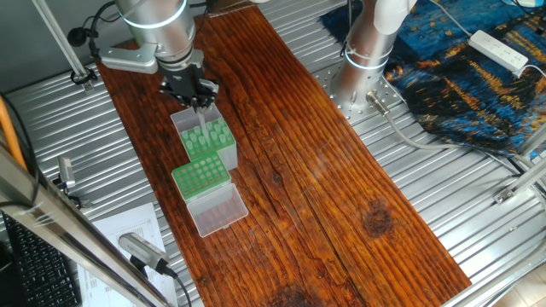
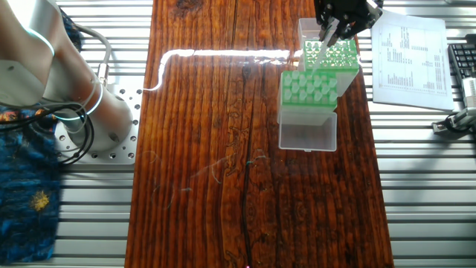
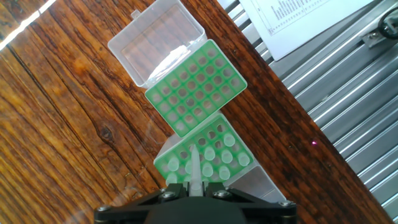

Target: Transfer all large pipette tips from one holder to another

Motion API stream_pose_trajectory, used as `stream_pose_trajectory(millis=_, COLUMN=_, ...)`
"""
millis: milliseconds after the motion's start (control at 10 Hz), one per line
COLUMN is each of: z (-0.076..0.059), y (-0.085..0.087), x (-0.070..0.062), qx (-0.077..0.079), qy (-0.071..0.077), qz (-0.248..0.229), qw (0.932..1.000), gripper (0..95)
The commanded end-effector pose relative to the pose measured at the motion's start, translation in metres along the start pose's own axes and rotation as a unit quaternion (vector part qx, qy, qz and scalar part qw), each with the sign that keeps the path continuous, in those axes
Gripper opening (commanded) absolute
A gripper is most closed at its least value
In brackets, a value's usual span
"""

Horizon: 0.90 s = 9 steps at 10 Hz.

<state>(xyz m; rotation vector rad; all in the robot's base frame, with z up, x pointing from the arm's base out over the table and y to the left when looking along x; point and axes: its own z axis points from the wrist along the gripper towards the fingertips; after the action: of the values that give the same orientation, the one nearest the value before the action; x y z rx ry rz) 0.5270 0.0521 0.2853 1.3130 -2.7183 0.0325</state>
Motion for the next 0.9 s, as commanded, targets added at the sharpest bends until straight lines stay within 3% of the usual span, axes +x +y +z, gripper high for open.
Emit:
stream_pose_trajectory(millis=100, z=0.0, y=-0.001, x=-0.001, qx=0.0, qy=0.001, qz=0.001, qw=1.0, gripper=0.0)
stream_pose_trajectory(millis=800, z=0.007, y=0.0, x=-0.002, qx=-0.005, qy=0.002, qz=-0.004, qw=1.0, gripper=0.0)
stream_pose_trajectory(millis=900, z=0.012, y=0.002, x=-0.004, qx=-0.004, qy=0.002, qz=-0.006, qw=1.0, gripper=0.0)
